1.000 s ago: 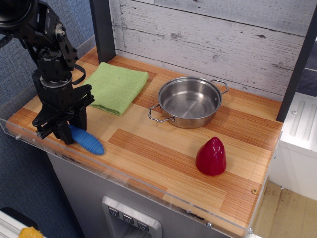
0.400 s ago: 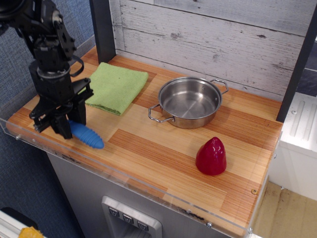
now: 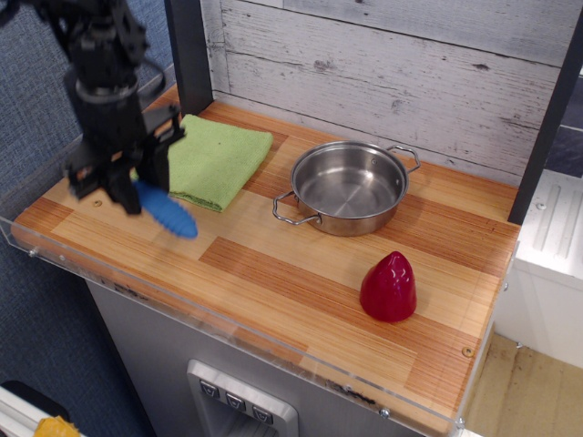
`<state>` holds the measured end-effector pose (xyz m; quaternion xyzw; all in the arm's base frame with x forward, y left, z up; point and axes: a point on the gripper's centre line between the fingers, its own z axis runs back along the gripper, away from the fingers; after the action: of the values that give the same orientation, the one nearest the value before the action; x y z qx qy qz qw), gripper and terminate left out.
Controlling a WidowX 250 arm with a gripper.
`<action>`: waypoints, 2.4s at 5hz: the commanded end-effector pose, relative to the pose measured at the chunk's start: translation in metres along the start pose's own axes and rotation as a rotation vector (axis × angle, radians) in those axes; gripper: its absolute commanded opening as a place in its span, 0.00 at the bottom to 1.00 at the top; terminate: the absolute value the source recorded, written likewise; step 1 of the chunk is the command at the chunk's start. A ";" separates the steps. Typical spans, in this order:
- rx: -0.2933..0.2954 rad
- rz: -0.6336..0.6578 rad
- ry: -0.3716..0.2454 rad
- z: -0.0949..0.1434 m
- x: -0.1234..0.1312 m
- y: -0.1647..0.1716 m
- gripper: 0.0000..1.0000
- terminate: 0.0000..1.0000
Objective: Move blue fork on top of green cloth
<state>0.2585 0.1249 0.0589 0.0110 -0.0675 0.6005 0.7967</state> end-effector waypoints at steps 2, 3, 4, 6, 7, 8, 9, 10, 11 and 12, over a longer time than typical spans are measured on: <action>-0.038 -0.590 0.060 0.014 -0.003 -0.048 0.00 0.00; -0.070 -0.658 0.078 0.007 0.001 -0.057 0.00 0.00; -0.070 -0.674 0.052 0.000 0.008 -0.067 0.00 0.00; -0.069 -0.688 -0.023 -0.012 0.022 -0.078 0.00 0.00; -0.054 -0.686 -0.048 -0.022 0.022 -0.081 0.00 0.00; -0.057 -0.693 -0.049 -0.027 0.022 -0.081 0.00 0.00; -0.071 -0.678 -0.039 -0.032 0.024 -0.081 0.00 0.00; -0.085 -0.659 -0.038 -0.030 0.027 -0.080 0.00 0.00; -0.084 -0.673 -0.023 -0.028 0.028 -0.080 1.00 0.00; -0.078 -0.675 -0.022 -0.021 0.030 -0.079 1.00 0.00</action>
<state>0.3517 0.1289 0.0241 0.0044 -0.0550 0.2966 0.9534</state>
